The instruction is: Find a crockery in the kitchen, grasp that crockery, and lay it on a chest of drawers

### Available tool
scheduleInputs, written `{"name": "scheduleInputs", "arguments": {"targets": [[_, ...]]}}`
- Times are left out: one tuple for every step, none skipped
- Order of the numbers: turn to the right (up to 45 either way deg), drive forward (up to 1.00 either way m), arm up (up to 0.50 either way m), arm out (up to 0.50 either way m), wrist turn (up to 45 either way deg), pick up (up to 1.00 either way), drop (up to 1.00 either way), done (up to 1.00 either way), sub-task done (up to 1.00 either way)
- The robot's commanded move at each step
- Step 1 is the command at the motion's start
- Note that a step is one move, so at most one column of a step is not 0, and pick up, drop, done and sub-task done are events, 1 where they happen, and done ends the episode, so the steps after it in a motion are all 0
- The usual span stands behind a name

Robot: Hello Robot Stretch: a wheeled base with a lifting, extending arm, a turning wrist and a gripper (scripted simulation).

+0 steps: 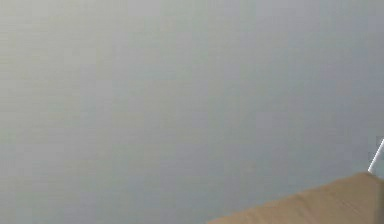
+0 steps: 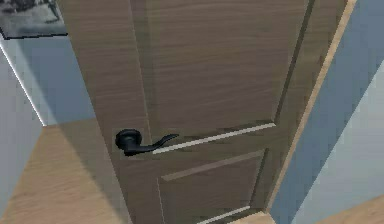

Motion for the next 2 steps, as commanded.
{"name": "scheduleInputs", "arguments": {"targets": [[0.0,0.10,0.00,0.00,0.0,0.00,0.00,0.00,0.00],[12.0,0.00,0.00,0.00,0.0,0.00,0.00,0.00,0.00]]}}
